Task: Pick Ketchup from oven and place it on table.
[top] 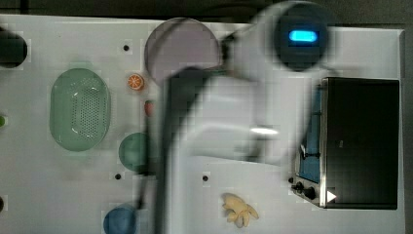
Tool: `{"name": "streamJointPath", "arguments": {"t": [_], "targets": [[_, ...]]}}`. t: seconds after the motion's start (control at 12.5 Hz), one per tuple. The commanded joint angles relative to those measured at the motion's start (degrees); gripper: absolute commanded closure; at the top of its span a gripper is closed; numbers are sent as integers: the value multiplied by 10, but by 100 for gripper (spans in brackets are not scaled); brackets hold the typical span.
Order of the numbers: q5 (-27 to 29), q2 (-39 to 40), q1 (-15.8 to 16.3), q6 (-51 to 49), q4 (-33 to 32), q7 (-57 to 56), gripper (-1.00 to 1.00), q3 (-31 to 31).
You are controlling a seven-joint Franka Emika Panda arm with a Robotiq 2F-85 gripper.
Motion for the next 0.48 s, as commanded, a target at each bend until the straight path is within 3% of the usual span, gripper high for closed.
{"name": "streamJointPath", "arguments": {"t": [0.08,0.48], "targets": [[-3,15,-13,35,-89,17,-23,15],[-14,23,-17,178,-223,17,-23,7]]}}
